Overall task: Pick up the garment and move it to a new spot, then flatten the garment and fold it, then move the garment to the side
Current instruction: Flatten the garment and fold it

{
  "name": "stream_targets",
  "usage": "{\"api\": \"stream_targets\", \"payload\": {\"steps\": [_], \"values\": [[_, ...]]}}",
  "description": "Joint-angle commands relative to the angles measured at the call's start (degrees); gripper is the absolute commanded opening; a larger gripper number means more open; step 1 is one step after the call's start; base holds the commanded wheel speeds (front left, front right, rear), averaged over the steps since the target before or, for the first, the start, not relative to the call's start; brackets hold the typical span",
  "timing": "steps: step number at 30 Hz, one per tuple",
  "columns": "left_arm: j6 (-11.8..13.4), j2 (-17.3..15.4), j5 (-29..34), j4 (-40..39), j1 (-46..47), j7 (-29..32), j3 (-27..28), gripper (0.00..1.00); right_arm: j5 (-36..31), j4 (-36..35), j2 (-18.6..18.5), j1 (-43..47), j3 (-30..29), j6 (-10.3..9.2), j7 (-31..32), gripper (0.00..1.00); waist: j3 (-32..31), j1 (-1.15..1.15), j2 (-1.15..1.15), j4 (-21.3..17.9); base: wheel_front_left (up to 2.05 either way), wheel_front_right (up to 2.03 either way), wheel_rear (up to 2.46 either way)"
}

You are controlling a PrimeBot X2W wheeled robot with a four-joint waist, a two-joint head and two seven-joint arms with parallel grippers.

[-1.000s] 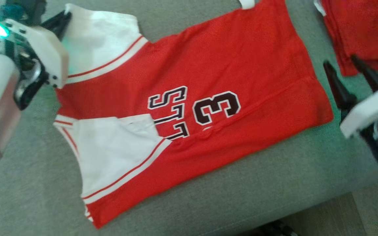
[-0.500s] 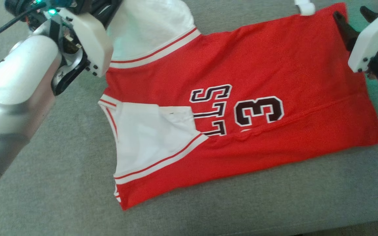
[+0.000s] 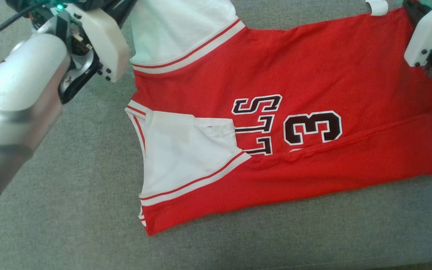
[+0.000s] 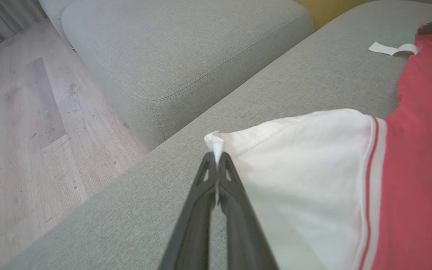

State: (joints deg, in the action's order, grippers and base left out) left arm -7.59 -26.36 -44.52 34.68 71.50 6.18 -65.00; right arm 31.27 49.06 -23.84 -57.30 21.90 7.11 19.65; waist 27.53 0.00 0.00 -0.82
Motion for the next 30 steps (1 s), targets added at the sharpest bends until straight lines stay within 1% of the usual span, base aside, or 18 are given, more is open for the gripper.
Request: {"api": "stream_targets", "payload": {"steps": [1,6,9,10,16,21,30], "values": [[0.1,-1.8,-0.6,-0.4,3.4,-0.5,1.8,0.0,0.2,-1.2,-0.9,-1.4,0.4,0.37,-0.9,0.0,0.0,0.0,0.0,0.0,0.0,0.0,0.0],[0.1,-2.4,-0.9,1.7,4.3,-3.2,1.7,0.0,0.8,0.5,-1.3,-3.1,1.4,0.37,-4.6,0.0,0.0,0.0,0.0,-0.5,0.0,0.0,0.0],[0.4,-2.5,-0.4,3.3,5.3,-6.7,2.7,0.0,2.1,1.2,-1.8,-3.9,0.8,0.37,-8.2,0.0,-0.2,0.0,0.0,-0.7,0.0,0.0,0.0],[0.9,-2.5,0.5,4.2,5.9,-9.4,3.1,0.0,3.1,1.7,-2.3,-3.9,0.6,0.37,-9.6,0.0,-0.8,0.0,0.0,-0.8,0.0,0.0,0.0],[1.3,-1.6,0.1,5.4,4.1,-14.5,3.8,0.0,8.3,0.6,-3.9,-0.1,1.8,0.37,-11.5,0.0,-3.7,0.0,0.0,-0.4,0.0,0.0,0.0],[2.7,-2.0,-0.3,3.1,-1.1,-17.8,3.6,0.0,11.3,-1.1,-5.7,5.2,3.2,0.37,-13.8,0.0,-6.4,0.0,0.0,0.5,0.0,0.0,0.0],[7.3,-4.8,-0.8,-5.5,-14.0,-20.1,2.2,0.0,14.7,-3.9,-8.2,14.6,5.3,0.37,-16.8,0.0,-11.7,0.0,0.0,2.4,0.0,0.0,0.0]]}}
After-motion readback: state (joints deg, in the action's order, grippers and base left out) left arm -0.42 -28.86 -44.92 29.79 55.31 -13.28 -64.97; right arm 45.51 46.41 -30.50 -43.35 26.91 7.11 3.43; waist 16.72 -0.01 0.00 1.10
